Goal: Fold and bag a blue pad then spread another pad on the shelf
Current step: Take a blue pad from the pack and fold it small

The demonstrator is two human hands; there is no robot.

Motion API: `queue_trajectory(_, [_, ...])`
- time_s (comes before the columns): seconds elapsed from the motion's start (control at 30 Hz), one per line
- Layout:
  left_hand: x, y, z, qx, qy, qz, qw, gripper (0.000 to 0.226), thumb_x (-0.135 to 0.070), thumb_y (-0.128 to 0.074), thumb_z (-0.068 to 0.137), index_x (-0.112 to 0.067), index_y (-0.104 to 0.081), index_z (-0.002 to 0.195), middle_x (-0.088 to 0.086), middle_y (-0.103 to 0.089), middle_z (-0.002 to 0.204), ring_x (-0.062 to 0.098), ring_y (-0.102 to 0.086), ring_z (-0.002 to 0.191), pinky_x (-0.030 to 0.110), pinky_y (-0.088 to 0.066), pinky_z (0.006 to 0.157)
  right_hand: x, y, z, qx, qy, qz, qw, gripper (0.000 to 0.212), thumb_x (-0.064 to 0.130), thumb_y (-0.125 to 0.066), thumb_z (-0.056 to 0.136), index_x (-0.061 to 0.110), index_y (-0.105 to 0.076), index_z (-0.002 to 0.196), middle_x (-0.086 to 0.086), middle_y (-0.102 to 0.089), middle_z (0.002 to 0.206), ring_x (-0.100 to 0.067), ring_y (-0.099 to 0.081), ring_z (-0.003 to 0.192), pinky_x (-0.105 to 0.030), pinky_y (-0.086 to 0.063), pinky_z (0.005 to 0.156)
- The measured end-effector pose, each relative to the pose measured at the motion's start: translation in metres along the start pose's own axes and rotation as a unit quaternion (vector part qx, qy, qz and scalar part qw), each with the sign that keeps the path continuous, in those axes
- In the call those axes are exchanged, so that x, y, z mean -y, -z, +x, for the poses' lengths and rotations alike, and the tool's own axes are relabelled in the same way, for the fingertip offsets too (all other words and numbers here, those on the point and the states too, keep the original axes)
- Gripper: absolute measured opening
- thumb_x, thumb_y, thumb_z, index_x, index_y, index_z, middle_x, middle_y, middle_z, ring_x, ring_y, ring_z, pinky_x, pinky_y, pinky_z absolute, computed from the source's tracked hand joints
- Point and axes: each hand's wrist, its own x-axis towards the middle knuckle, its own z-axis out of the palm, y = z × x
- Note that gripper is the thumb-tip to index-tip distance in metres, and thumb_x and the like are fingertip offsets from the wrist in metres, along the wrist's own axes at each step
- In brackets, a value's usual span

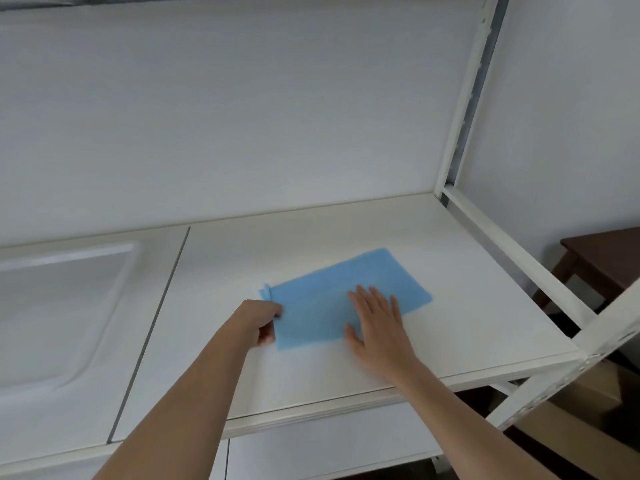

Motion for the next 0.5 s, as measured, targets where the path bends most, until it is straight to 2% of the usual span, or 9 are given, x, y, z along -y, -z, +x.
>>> queue_trajectory(0.07, [0.002, 0.001, -0.008, 0.029, 0.024, -0.052, 0.998, 0.012, 0.0, -0.054, 0.085, -0.006, -0.05, 0.076, 0.005, -0.045, 0.06, 0.016, -0.045, 0.052, 0.015, -0.042, 0.033, 0.017, -0.004, -0.012, 0.019, 0.048, 0.024, 0.998, 0.074, 0.044, -0.033, 0.076, 0.017, -0.034, 0.144, -0.005, -0.03, 0.153, -0.028, -0.025, 0.143, -0.048, -0.008, 0.118])
queue_trajectory(0.13, [0.003, 0.001, -0.012, 0.038, 0.033, -0.073, 0.996, 0.015, 0.001, -0.054, 0.085, -0.007, -0.049, 0.073, 0.004, -0.043, 0.059, 0.015, -0.044, 0.051, 0.016, -0.043, 0.033, 0.033, -0.006, -0.023, 0.055, 0.059, 0.032, 0.996, 0.078, 0.043, -0.035, 0.072, 0.02, -0.027, 0.147, -0.003, -0.023, 0.156, -0.026, -0.017, 0.145, -0.044, -0.005, 0.12])
queue_trajectory(0.17, [0.004, 0.001, -0.016, 0.045, 0.035, -0.077, 0.995, 0.016, 0.0, -0.053, 0.086, -0.007, -0.048, 0.072, 0.004, -0.043, 0.06, 0.015, -0.045, 0.05, 0.017, -0.044, 0.033, 0.04, -0.008, -0.027, 0.055, 0.057, 0.032, 0.996, 0.078, 0.041, -0.036, 0.072, 0.02, -0.027, 0.146, -0.003, -0.024, 0.156, -0.026, -0.019, 0.144, -0.044, -0.007, 0.12])
queue_trajectory(0.27, [0.007, 0.004, -0.02, 0.074, 0.038, -0.089, 0.993, 0.014, -0.001, -0.054, 0.087, -0.006, -0.049, 0.075, 0.006, -0.049, 0.055, 0.013, -0.052, 0.039, 0.018, -0.047, 0.036, 0.052, -0.015, -0.029, 0.025, 0.027, 0.024, 0.999, 0.067, 0.039, -0.043, 0.075, 0.018, -0.036, 0.139, -0.008, -0.045, 0.144, -0.029, -0.047, 0.129, -0.048, -0.034, 0.11])
queue_trajectory(0.33, [0.008, 0.01, -0.027, 0.12, 0.028, -0.076, 0.989, 0.008, -0.005, -0.056, 0.089, -0.006, -0.053, 0.082, 0.005, -0.056, 0.05, 0.011, -0.053, 0.035, 0.018, -0.048, 0.039, 0.056, -0.019, -0.028, 0.007, 0.014, 0.025, 1.0, 0.057, 0.037, -0.046, 0.08, 0.021, -0.042, 0.135, -0.007, -0.056, 0.133, -0.028, -0.058, 0.117, -0.047, -0.045, 0.099])
queue_trajectory(0.37, [0.008, 0.014, -0.033, 0.154, 0.009, -0.054, 0.987, 0.003, -0.008, -0.059, 0.089, -0.007, -0.057, 0.088, 0.005, -0.06, 0.055, 0.011, -0.055, 0.038, 0.019, -0.049, 0.043, 0.057, -0.019, -0.027, 0.007, 0.009, 0.032, 0.999, 0.052, 0.032, -0.05, 0.083, 0.023, -0.045, 0.134, -0.006, -0.058, 0.132, -0.029, -0.058, 0.118, -0.048, -0.043, 0.099])
queue_trajectory(0.43, [0.008, 0.024, -0.04, 0.231, -0.045, -0.009, 0.972, 0.015, -0.014, -0.067, 0.087, -0.009, -0.062, 0.1, 0.005, -0.068, 0.076, 0.012, -0.06, 0.055, 0.023, -0.055, 0.057, 0.056, -0.015, -0.026, 0.004, 0.003, 0.062, 0.998, 0.045, 0.022, -0.051, 0.089, 0.023, -0.05, 0.134, -0.004, -0.059, 0.131, -0.03, -0.053, 0.123, -0.048, -0.036, 0.105])
queue_trajectory(0.5, [0.01, 0.035, -0.043, 0.263, -0.079, 0.03, 0.961, 0.025, -0.008, -0.071, 0.082, -0.012, -0.064, 0.106, 0.006, -0.07, 0.091, 0.016, -0.063, 0.073, 0.027, -0.057, 0.074, 0.052, -0.009, -0.028, 0.011, 0.008, 0.095, 0.995, 0.043, 0.028, -0.036, 0.093, 0.023, -0.052, 0.133, 0.0, -0.06, 0.128, -0.029, -0.05, 0.125, -0.046, -0.033, 0.108])
